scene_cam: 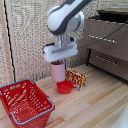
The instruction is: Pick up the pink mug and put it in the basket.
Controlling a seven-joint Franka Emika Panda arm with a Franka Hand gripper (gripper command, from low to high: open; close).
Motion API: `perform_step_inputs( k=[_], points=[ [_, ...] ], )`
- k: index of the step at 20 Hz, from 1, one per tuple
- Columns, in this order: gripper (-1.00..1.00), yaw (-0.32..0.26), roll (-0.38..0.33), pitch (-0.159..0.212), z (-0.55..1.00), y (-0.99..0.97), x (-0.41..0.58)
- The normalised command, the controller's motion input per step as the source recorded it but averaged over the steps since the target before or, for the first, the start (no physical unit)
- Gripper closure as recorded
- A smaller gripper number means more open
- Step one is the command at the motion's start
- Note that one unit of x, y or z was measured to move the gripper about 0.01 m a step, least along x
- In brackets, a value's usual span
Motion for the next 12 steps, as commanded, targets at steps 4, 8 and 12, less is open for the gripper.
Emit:
perform_step_inputs(
  k=[4,8,12],
  points=[
    [1.00,-0.013,0.001,0.003,0.79,0.50,0.126],
    [1.00,-0.009,0.000,-0.001,0.63,0.72,0.022],
    [1.00,-0.004,0.000,-0.013,0.45,0.88,0.000]
  ],
)
